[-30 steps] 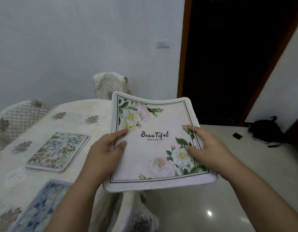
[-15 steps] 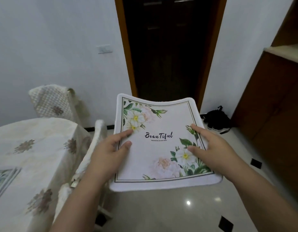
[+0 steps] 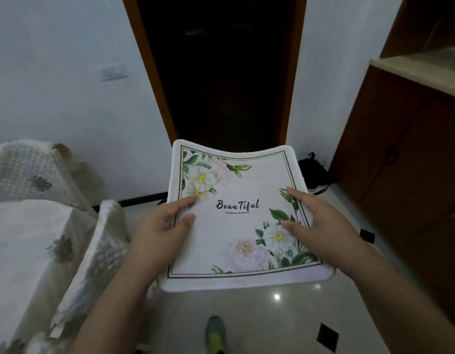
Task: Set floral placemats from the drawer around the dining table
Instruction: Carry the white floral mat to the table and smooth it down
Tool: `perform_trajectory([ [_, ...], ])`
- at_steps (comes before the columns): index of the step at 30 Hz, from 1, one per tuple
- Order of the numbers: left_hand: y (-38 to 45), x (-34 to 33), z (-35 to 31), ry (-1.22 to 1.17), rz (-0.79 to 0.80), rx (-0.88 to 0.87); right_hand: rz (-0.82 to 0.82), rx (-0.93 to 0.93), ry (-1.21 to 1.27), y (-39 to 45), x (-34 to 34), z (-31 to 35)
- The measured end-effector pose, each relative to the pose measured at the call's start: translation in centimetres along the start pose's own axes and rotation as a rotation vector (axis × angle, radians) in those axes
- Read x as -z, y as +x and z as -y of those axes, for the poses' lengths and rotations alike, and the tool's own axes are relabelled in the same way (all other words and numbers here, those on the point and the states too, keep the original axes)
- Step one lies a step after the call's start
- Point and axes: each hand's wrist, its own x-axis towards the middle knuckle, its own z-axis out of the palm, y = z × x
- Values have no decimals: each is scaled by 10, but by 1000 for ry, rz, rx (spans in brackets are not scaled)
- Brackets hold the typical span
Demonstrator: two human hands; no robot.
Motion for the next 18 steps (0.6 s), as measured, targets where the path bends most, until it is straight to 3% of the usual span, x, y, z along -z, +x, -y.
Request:
perform_trajectory([
  [18, 257, -19, 23, -18, 115, -19, -58, -58, -99, 222, -10, 40],
])
